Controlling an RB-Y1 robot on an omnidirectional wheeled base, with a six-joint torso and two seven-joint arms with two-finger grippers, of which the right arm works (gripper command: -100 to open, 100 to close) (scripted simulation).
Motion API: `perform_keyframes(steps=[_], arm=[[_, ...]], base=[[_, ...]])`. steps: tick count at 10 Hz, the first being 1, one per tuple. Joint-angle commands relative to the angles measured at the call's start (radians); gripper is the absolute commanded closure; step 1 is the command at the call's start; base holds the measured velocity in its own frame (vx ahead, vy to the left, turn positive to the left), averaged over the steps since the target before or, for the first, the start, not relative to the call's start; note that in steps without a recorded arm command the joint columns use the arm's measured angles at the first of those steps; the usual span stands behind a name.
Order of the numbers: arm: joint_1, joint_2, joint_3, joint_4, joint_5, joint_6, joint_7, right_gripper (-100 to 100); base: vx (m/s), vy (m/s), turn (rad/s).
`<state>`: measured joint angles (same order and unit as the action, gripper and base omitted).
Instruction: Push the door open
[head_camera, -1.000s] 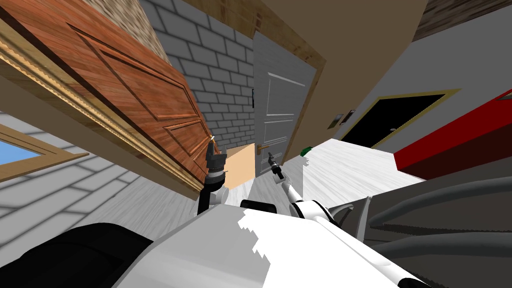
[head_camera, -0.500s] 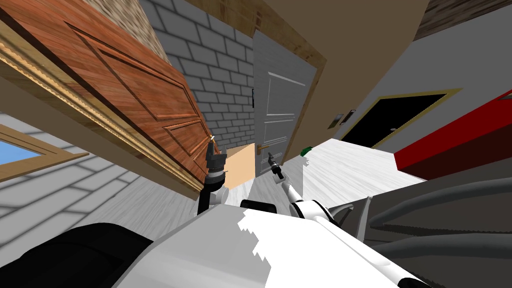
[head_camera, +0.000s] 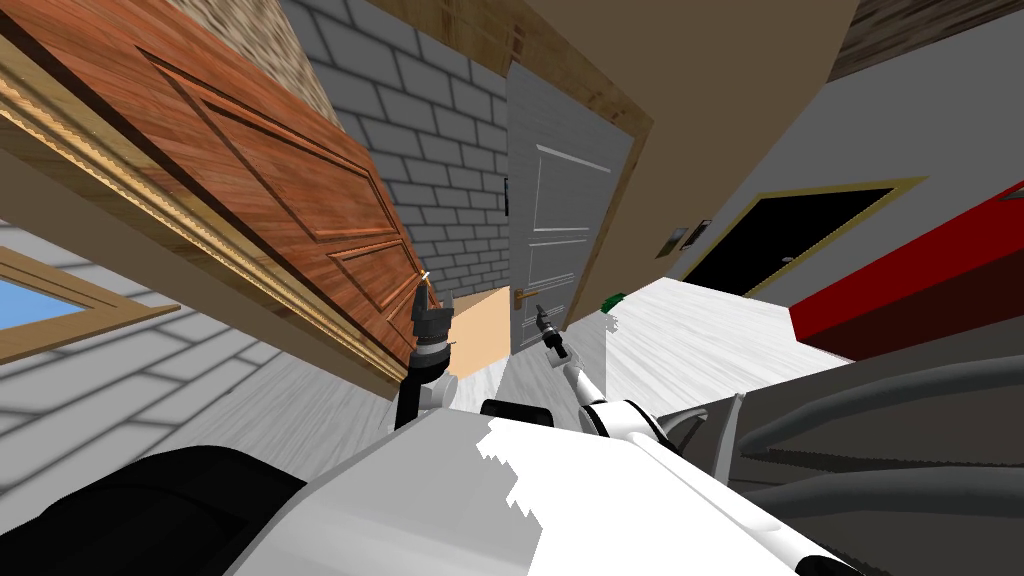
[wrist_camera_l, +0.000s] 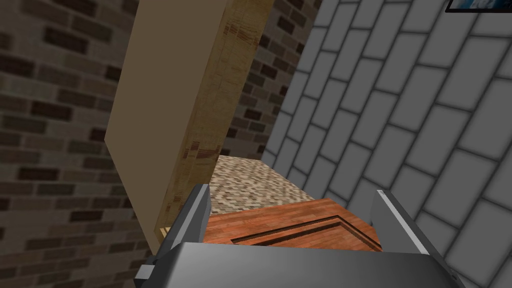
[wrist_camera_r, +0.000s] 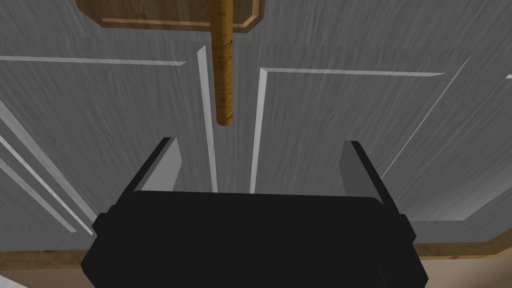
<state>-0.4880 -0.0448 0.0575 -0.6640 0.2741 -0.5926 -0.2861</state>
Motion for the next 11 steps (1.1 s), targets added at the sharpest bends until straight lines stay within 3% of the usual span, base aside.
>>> perform_keyframes(steps=[1, 10, 11], arm=[[-0.007, -0.004, 0.016, 0.009, 0.003, 0.014, -0.016, -100], [-0.007, -0.004, 0.016, 0.009, 0.003, 0.014, -0.016, -100], [-0.014, -0.007, 0.034, 0.018, 0.008, 0.027, -0.035, -100]], base=[[0.010, 0.001, -0.013], [0.002, -0.001, -0.007], [0.012, -0.009, -0.044]])
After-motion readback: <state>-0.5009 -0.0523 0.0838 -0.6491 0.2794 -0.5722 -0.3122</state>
